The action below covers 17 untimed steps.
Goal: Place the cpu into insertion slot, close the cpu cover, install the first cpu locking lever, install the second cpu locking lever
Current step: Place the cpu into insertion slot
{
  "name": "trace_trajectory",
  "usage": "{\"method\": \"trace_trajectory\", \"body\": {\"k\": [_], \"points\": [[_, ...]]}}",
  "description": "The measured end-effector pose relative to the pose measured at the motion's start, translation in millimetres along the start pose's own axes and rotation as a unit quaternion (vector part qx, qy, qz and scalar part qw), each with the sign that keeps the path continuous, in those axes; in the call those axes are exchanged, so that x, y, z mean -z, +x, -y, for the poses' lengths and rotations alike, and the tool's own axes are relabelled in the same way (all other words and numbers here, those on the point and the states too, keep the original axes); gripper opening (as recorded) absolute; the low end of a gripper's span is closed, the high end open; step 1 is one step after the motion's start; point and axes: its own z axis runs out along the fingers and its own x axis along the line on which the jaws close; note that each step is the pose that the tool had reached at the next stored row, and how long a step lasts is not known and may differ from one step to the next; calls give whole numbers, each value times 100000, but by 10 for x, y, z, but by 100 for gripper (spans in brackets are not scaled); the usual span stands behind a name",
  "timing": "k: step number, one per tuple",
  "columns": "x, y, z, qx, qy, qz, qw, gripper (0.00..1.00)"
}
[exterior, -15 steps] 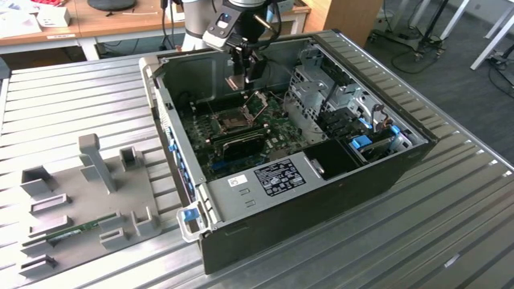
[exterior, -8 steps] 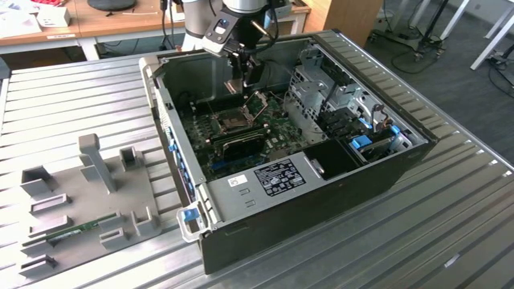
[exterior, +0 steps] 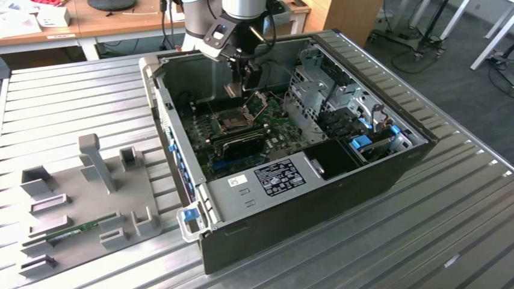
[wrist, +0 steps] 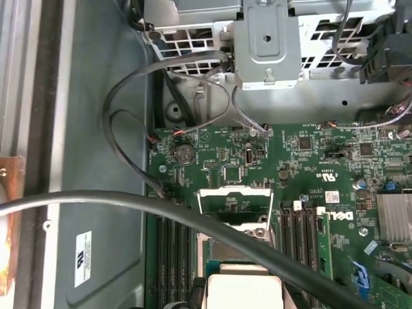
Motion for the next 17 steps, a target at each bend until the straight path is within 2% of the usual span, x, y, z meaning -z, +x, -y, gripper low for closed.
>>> {"method": "trace_trajectory", "body": {"k": [7,17], "points": [[-101,-2,7,190,3,-34,100000,54],[-122,-2,8,215,-7,-57,100000,54]]}}
